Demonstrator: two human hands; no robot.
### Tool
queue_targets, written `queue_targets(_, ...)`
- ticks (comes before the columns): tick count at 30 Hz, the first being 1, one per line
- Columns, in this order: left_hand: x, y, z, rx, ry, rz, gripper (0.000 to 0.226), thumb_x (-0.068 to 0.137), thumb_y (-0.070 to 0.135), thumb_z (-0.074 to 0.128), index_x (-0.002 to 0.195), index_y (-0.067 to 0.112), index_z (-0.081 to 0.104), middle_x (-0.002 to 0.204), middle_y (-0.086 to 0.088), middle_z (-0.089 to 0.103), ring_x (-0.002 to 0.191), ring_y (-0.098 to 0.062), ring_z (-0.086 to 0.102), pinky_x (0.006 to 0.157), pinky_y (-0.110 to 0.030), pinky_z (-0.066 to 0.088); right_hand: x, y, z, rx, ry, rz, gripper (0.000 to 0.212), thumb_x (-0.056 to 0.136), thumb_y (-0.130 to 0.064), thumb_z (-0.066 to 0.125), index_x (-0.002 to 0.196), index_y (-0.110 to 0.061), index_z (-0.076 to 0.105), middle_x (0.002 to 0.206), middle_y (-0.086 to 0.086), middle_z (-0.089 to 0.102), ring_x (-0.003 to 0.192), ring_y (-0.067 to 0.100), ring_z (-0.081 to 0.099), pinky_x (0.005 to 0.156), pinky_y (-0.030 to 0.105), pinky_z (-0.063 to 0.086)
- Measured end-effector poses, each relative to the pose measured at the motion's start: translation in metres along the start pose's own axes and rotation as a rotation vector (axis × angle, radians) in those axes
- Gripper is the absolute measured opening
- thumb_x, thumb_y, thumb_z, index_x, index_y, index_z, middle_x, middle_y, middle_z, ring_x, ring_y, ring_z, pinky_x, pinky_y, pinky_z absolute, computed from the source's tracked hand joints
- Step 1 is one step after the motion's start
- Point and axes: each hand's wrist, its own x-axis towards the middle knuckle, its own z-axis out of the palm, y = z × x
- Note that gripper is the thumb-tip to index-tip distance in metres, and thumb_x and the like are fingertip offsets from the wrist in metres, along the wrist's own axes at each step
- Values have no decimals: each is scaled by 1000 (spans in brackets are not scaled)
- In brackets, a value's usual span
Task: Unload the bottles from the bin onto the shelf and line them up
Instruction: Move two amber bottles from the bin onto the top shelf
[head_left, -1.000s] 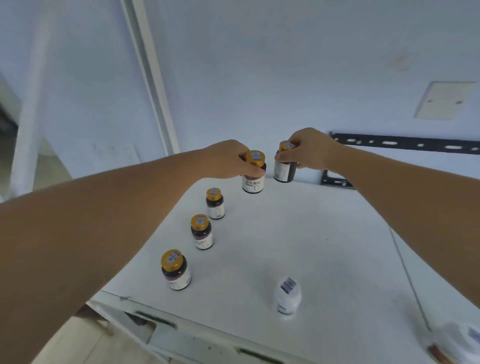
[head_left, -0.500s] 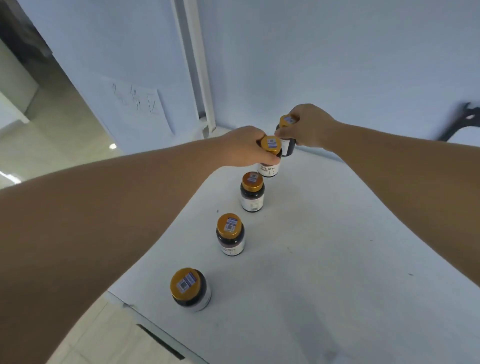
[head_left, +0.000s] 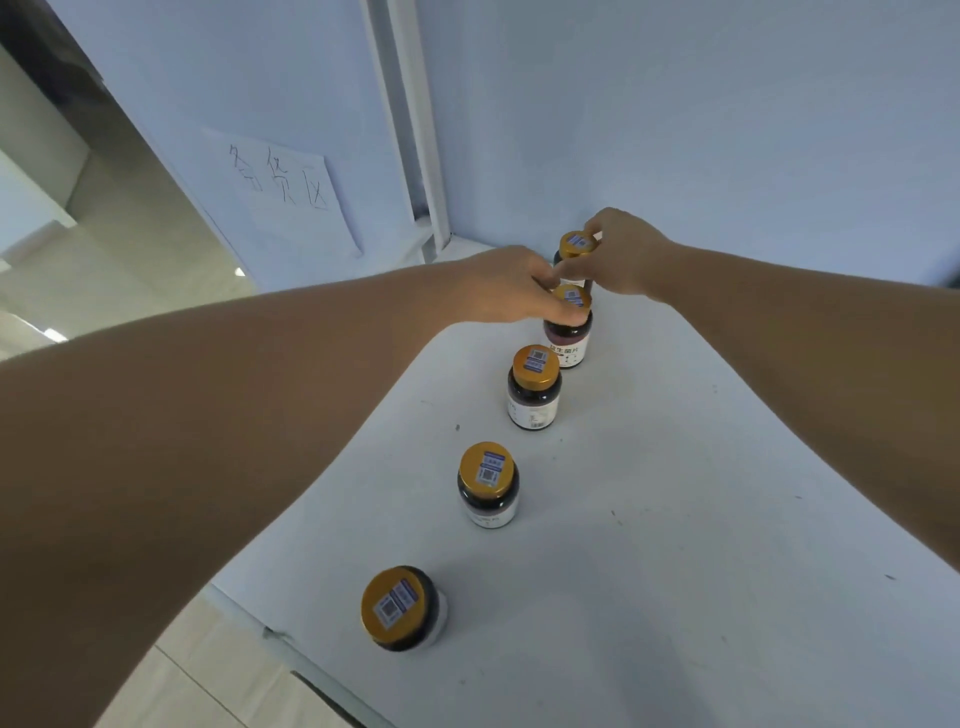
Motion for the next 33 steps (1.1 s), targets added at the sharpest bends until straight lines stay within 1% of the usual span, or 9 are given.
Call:
queue_targets(5,-15,35,-34,-3,187,35,39,77,50,72,102,20,74,90,7,69,81,-12,62,67,-27,48,-35,-4,-43,-153,-12,43,64,86,-45,69,131,-1,55,132,14,58,121,33,56,98,41,46)
queue_targets(9,-19,91,-49,21,234,241,23,79,37,73,96,22,76,94,4,77,81,-11,67,72,-27,53,-95,4,-94,-177,38,104,55,89,-41,68,106,11,63,98,22,62,92,38,62,82,38,51)
queue_targets(12,-22,141,-38,43,148,399,14,79,35,74,90,27,75,87,7,76,68,-2,64,61,-21,48,-159,17,-123,-179,142,212,61,91,-38,66,115,18,60,118,32,62,108,45,62,98,51,50)
queue_targets(14,-29,177,-17,85,99,517,19,79,34,75,96,26,77,90,9,75,73,-3,64,58,-15,47,-211,29,-136,-221,218,312,55,93,-40,61,93,16,62,101,35,59,93,44,62,84,41,51)
queue_targets(17,-57,230,25,136,11,683,25,80,34,75,102,23,77,92,13,73,79,-5,65,61,-14,49,-298,48,-153,-246,324,447,45,91,-38,62,65,-8,42,69,12,38,69,27,41,63,32,33)
queue_targets(21,-116,301,91,241,-142,882,24,81,33,74,104,27,73,88,23,65,80,1,61,70,-15,44,-424,69,-166,-219,454,595,41,89,-38,66,76,-1,55,77,13,46,74,27,46,66,32,36)
queue_targets(25,-189,366,157,286,-258,1050,26,80,38,75,106,36,71,97,21,67,88,-1,65,73,-18,46,-553,93,-167,-214,548,767,55,87,-40,69,112,9,65,114,24,66,99,38,63,91,42,51)
queue_targets(29,-266,423,235,309,-370,1168,30,80,38,75,110,35,70,103,20,68,91,0,66,70,-18,48,-681,118,-159,-198,547,959,51,85,-43,71,103,5,68,94,22,65,76,28,52,74,33,44)
queue_targets(33,-342,473,318,345,-445,1271,30,82,31,75,112,29,71,105,12,71,95,-8,67,76,-21,50,-797,142,-146,-158,547,1086,39,87,-42,69,106,-9,71,100,12,70,91,29,64,85,35,51)
